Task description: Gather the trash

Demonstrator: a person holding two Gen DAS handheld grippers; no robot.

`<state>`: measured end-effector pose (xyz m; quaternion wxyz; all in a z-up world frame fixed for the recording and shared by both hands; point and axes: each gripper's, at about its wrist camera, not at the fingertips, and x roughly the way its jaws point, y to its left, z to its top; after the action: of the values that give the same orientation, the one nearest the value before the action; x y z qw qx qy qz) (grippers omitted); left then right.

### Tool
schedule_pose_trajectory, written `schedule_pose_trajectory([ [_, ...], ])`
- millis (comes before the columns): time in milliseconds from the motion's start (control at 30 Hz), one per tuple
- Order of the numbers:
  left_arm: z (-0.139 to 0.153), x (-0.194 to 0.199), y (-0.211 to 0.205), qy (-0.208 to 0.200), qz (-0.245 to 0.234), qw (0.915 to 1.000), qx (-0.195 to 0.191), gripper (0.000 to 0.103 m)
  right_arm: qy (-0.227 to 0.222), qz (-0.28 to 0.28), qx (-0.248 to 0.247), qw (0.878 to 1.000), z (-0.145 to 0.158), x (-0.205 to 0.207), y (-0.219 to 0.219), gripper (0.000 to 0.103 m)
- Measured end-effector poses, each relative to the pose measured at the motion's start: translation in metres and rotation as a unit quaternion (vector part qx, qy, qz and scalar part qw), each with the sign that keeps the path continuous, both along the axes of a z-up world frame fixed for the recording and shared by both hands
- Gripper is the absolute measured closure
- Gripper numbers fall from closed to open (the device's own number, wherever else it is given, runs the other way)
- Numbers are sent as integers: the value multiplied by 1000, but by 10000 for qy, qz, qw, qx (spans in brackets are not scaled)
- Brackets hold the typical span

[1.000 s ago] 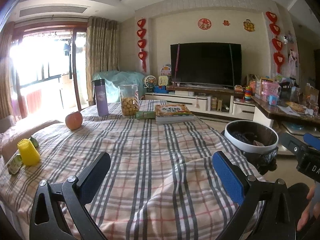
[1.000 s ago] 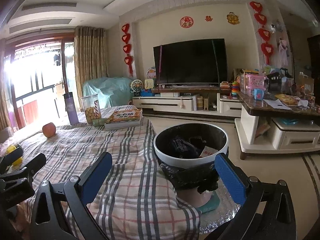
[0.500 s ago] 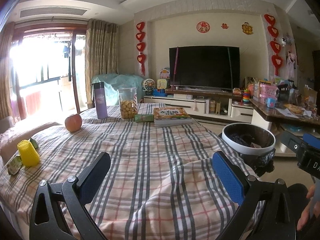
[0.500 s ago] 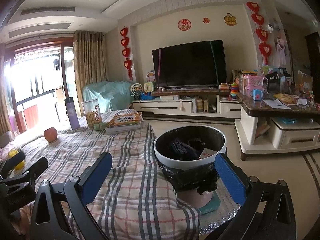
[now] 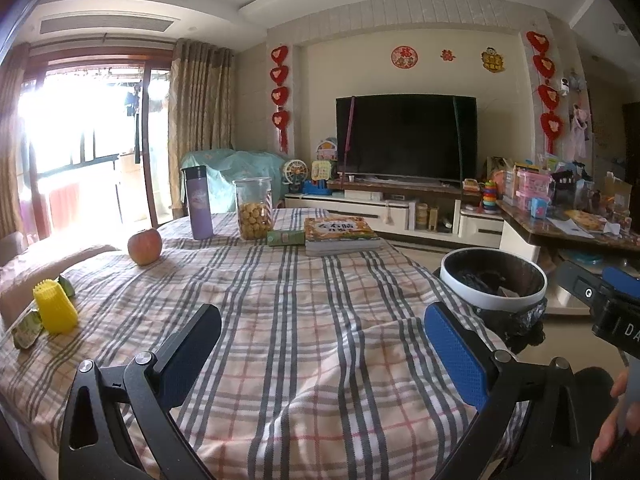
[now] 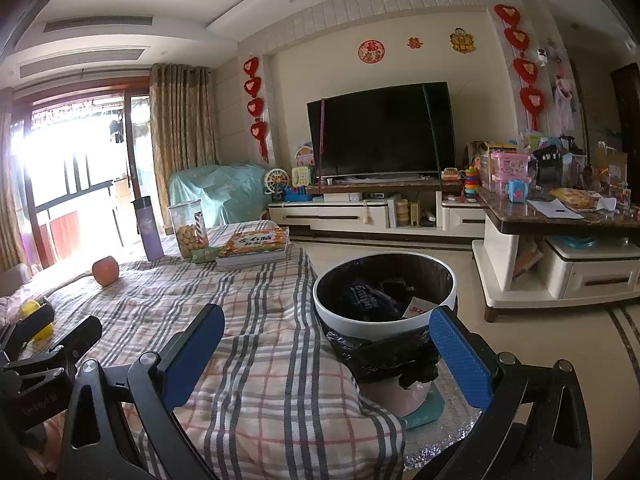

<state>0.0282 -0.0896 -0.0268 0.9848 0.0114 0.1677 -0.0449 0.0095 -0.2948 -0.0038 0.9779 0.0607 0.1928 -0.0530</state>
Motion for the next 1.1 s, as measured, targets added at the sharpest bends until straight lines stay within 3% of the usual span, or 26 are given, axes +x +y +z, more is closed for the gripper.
schedule_pose_trajectory([
  [1100,-2,3,-1,75,-60,10000,-10,1,19,15,69,10000,2,-1,0,0],
])
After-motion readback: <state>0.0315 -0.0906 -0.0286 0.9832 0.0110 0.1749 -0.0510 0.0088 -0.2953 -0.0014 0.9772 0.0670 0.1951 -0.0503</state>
